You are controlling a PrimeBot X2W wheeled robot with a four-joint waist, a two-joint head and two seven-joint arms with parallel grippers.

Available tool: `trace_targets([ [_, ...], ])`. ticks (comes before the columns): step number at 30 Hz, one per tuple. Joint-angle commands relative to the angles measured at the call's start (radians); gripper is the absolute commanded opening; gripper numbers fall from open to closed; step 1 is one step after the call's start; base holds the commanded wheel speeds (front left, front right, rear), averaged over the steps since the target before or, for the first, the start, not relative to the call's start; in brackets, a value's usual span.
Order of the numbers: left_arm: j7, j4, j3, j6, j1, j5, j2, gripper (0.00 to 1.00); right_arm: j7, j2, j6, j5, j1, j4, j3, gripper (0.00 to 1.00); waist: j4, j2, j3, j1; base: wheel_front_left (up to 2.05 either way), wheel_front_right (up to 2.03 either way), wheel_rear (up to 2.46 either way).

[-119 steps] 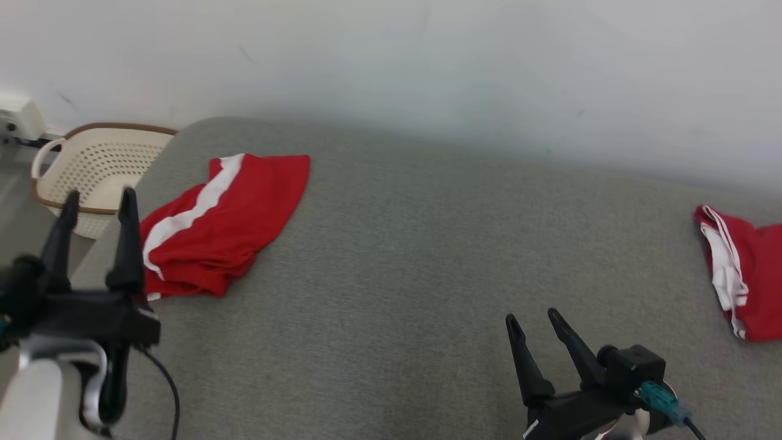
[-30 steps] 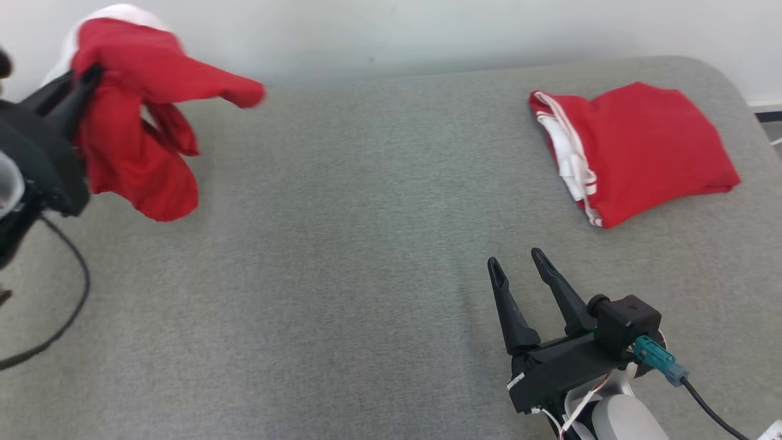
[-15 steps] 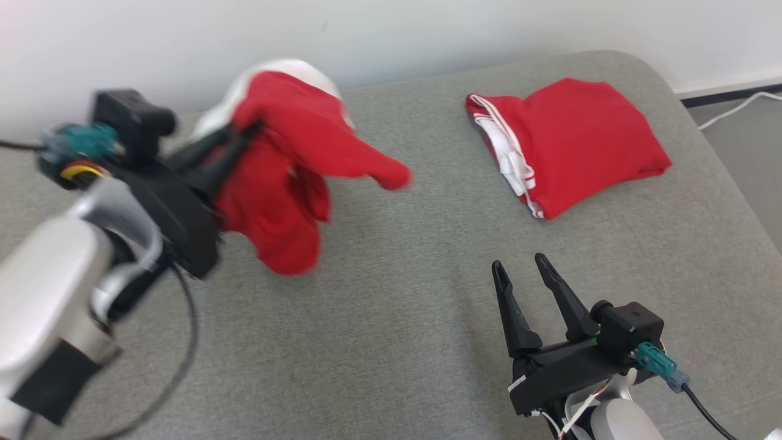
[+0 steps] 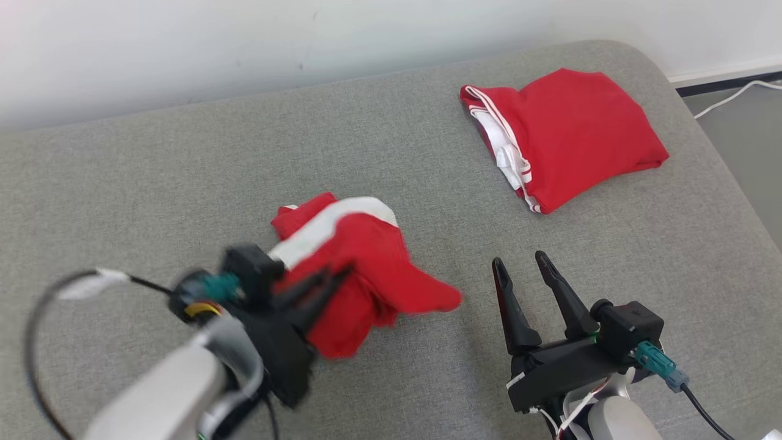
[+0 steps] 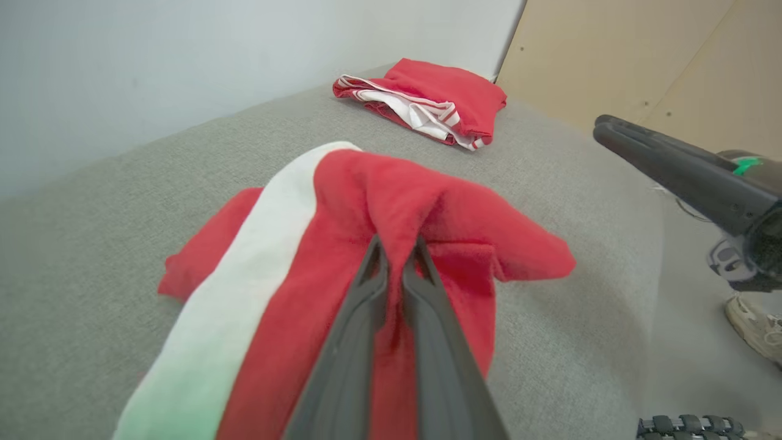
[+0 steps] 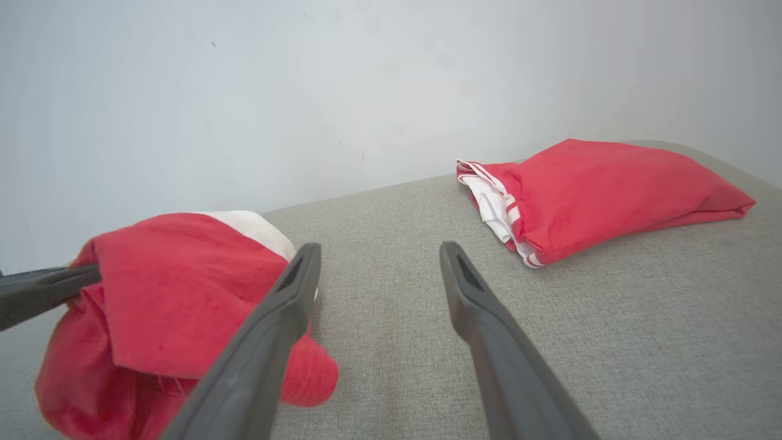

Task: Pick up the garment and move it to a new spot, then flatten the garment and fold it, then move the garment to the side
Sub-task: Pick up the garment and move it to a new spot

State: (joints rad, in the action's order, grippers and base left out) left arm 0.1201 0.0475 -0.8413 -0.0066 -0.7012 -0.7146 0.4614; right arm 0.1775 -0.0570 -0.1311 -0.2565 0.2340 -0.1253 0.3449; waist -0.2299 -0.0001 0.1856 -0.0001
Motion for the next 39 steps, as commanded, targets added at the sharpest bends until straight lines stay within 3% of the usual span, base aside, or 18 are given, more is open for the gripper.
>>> trace_targets([
  [1, -0.010, 0.005, -0.007, 0.000, 0.019, -0.003, -0.010, 0.00, 0.009, 0.001, 0.001, -0.008, 0.002, -0.001, 0.001, 1.00, 0.002, 0.0001, -0.001, 0.0001, 0.00, 0.00, 0.00],
  [6, -0.064, 0.078, -0.059, -0.017, 0.075, 0.007, -0.067, 0.00, 0.015, 0.002, 0.001, -0.003, 0.008, 0.003, 0.000, 1.00, 0.009, 0.0001, -0.009, 0.0001, 0.00, 0.00, 0.00],
  [7, -0.078, 0.093, -0.063, -0.016, 0.086, 0.004, -0.082, 0.08, 0.015, 0.002, 0.001, -0.002, 0.008, 0.004, 0.000, 1.00, 0.010, 0.0001, -0.011, 0.0001, 0.00, 0.00, 0.00],
  [8, -0.092, 0.108, -0.069, -0.017, 0.093, 0.006, -0.093, 0.48, 0.016, 0.002, 0.001, -0.001, 0.009, 0.005, 0.000, 1.00, 0.011, 0.0001, -0.013, 0.0001, 0.00, 0.00, 0.00],
  [9, -0.105, 0.122, -0.074, -0.016, 0.095, 0.016, -0.098, 1.00, 0.017, 0.002, 0.001, -0.001, 0.009, 0.006, -0.001, 1.00, 0.012, 0.0001, -0.016, 0.0001, 0.00, 0.00, 0.00],
  [17, -0.235, 0.108, -0.049, 0.037, 0.144, 0.043, -0.120, 1.00, 0.015, 0.001, 0.001, 0.004, -0.024, 0.007, -0.016, 1.00, 0.039, 0.0001, -0.049, 0.0001, 0.00, 0.00, 0.00],
  [26, -0.262, 0.011, 0.041, 0.124, 0.204, 0.018, -0.013, 1.00, -0.001, -0.003, 0.001, 0.007, -0.044, 0.019, -0.017, 1.00, 0.077, 0.0001, -0.078, 0.0001, 0.00, 0.00, 0.00],
  [34, -0.260, 0.087, 0.070, 0.124, 0.235, -0.019, 0.030, 1.00, -0.007, -0.010, 0.001, -0.002, -0.049, 0.026, -0.006, 1.00, 0.058, 0.0001, -0.075, 0.0001, 0.00, 0.00, 0.00],
  [39, -0.270, 0.140, 0.076, 0.109, 0.239, -0.042, 0.026, 1.00, -0.008, -0.012, 0.001, -0.005, -0.047, 0.027, -0.003, 1.00, 0.039, 0.0001, -0.067, 0.0001, 0.00, 0.00, 0.00],
])
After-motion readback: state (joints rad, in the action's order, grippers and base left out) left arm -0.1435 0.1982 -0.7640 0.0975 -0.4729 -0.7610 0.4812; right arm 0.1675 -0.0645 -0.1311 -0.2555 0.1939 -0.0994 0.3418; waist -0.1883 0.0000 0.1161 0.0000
